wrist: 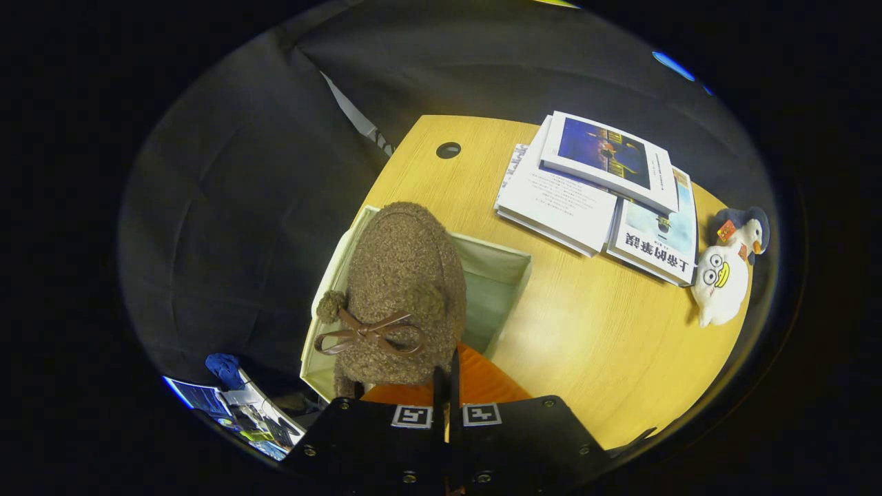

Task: Open the storage box then place both shoes into the box .Put the left shoe in first, then the right shoe, with the right side of both shoes facing outward in a uniform manner.

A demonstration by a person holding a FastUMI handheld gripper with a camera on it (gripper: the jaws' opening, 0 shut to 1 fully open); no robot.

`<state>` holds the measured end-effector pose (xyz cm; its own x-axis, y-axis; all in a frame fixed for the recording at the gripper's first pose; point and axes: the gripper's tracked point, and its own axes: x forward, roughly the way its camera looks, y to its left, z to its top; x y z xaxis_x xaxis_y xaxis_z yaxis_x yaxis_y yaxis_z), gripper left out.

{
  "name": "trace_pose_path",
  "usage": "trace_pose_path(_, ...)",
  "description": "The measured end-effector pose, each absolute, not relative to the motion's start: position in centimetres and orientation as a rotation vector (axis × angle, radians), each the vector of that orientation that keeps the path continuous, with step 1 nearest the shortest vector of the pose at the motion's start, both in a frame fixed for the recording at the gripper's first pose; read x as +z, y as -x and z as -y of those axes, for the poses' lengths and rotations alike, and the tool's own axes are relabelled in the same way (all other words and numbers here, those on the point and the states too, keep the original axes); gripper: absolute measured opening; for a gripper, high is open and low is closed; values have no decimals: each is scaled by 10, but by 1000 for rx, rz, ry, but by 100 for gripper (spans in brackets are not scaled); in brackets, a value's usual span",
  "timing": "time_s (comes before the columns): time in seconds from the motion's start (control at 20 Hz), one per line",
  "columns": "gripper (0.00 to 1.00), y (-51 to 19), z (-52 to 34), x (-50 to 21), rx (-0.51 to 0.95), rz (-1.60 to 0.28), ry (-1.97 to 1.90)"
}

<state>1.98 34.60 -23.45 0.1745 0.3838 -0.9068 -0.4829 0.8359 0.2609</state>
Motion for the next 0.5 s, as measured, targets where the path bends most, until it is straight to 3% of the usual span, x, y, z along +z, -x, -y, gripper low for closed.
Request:
trace_pose_path(0.25,89,-22,-333,-212,634,-1152,30)
trace_pose_path(0.5,90,-31,-285,-167,584,-955,-45)
